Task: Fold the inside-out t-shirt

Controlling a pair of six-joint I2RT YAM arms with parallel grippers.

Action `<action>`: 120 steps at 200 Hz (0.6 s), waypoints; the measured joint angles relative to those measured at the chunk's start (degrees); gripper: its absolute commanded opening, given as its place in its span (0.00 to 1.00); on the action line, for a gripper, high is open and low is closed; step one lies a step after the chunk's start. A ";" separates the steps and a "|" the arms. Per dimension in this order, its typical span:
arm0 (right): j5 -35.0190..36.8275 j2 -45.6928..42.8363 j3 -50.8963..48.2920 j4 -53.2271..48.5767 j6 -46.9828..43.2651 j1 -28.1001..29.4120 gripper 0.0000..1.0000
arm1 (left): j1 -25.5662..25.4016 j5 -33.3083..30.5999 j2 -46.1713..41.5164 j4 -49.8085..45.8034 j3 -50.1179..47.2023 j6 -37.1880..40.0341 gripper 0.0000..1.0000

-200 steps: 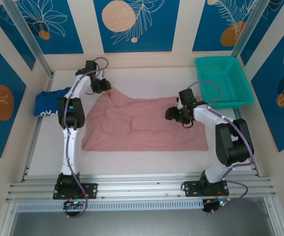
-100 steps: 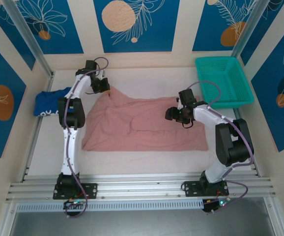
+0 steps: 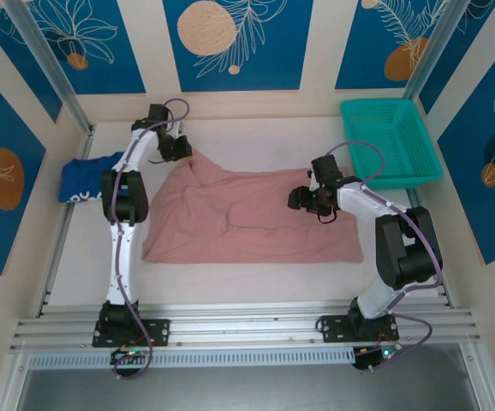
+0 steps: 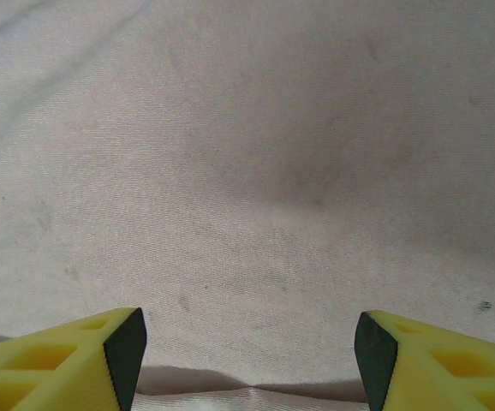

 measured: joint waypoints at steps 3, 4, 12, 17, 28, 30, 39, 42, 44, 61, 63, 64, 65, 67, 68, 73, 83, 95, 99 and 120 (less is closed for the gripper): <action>0.00 0.00 -0.02 0.02 0.00 0.00 0.68 | 0.00 0.00 0.00 -0.11 0.00 0.00 0.17; 0.00 0.00 -0.02 0.02 0.00 0.00 0.68 | 0.00 0.02 0.00 -0.13 0.00 0.00 0.17; 0.00 0.00 -0.17 0.07 0.00 0.00 0.68 | 0.00 0.07 0.00 -0.37 0.00 0.02 0.18; 0.00 0.00 -0.24 0.02 0.00 0.00 0.68 | 0.00 0.15 0.00 -0.48 0.00 0.09 0.18; 0.00 0.00 -0.44 0.02 0.00 0.00 0.68 | 0.00 0.26 0.00 -0.66 0.00 0.39 0.19; 0.00 0.00 -0.44 0.02 0.00 0.00 0.68 | 0.00 0.26 0.00 -0.68 0.00 0.44 0.20; 0.00 0.00 -0.55 0.04 0.00 0.00 0.68 | 0.00 0.39 -0.02 -0.87 0.00 0.66 0.21; -0.02 0.00 -0.55 0.02 0.00 0.00 0.68 | 0.00 0.39 -0.04 -0.96 0.00 0.85 0.21; 0.00 0.00 -0.57 0.02 0.00 0.00 0.68 | 0.00 0.39 -0.04 -1.03 0.00 0.92 0.21; -0.02 0.00 -0.59 0.04 0.00 0.00 0.68 | 0.00 0.37 -0.11 -1.75 0.00 1.33 0.21; -0.02 0.00 -0.59 0.04 0.00 0.00 0.68 | 0.00 0.37 -0.11 -1.79 0.00 1.38 0.21; -0.02 0.00 -0.59 0.04 0.00 0.00 0.68 | 0.00 0.35 -0.11 -1.84 0.00 1.44 0.21; -0.02 0.00 -0.59 0.04 0.00 0.00 0.68 | 0.00 0.35 -0.11 -1.86 0.00 1.44 0.21; -0.02 0.00 -0.59 0.04 0.00 0.00 0.68 | 0.00 0.35 -0.13 -1.90 0.00 1.46 0.21; -0.02 0.00 -0.59 0.04 0.00 0.00 0.68 | 0.00 0.35 -0.13 -1.95 0.00 1.49 0.21; -0.02 0.00 -0.59 0.04 0.00 0.00 0.68 | 0.00 0.33 -0.13 -2.05 0.00 1.51 0.21; 0.00 0.00 -0.59 0.07 0.00 0.00 0.68 | 0.00 0.20 -0.15 -2.16 0.00 1.53 0.21; -0.02 0.00 -0.59 0.04 0.00 0.00 0.68 | 0.00 -0.11 -0.17 -2.40 0.00 1.57 0.21; -0.02 0.00 -0.59 0.04 0.00 0.00 0.68 | 0.00 -0.13 -0.17 -2.49 0.00 1.68 0.21; -0.02 0.00 -0.59 0.04 0.00 0.00 0.68 | -0.11 -0.92 -0.20 -3.15 0.00 2.47 0.21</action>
